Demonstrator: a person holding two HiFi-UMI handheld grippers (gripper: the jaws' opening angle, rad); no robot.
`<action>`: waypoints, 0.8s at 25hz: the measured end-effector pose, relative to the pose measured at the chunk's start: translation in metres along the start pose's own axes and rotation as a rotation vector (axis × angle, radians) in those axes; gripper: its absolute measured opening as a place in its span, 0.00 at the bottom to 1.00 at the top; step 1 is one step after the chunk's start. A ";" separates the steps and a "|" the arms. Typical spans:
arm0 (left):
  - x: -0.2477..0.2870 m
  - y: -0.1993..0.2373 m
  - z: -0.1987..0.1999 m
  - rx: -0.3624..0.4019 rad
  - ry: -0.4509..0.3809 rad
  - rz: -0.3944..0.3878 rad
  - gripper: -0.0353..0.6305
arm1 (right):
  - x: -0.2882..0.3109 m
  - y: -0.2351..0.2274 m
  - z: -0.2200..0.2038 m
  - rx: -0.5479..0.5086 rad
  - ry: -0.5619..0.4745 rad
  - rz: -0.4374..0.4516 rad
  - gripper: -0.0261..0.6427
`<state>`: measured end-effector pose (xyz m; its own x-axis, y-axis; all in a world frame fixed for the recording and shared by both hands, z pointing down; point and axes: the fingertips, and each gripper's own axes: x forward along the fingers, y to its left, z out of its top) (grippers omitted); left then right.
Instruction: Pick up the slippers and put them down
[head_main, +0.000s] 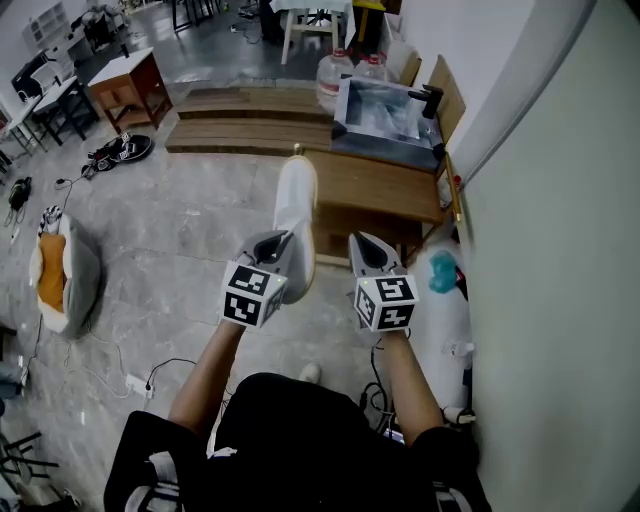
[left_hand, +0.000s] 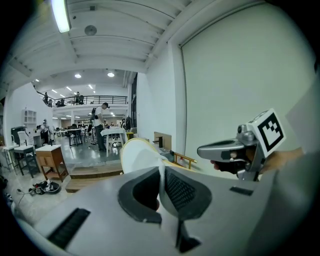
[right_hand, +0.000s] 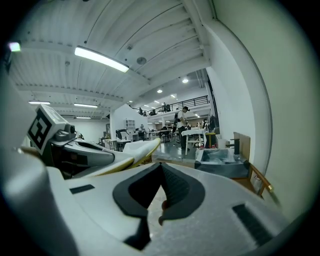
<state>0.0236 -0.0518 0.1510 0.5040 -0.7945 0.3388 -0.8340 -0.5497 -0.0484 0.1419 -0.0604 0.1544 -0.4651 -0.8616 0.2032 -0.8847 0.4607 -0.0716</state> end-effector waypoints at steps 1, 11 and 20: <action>0.001 0.001 0.000 0.010 -0.002 0.004 0.08 | -0.001 0.000 0.001 0.003 -0.002 0.000 0.04; 0.006 -0.011 -0.006 0.040 0.011 -0.037 0.08 | -0.006 -0.001 -0.008 0.031 0.008 -0.024 0.04; -0.004 0.007 -0.039 0.014 0.051 -0.063 0.08 | -0.003 0.029 -0.031 0.044 0.062 -0.037 0.04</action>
<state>0.0067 -0.0419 0.1863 0.5428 -0.7444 0.3889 -0.7976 -0.6019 -0.0390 0.1185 -0.0379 0.1815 -0.4308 -0.8622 0.2665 -0.9022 0.4181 -0.1059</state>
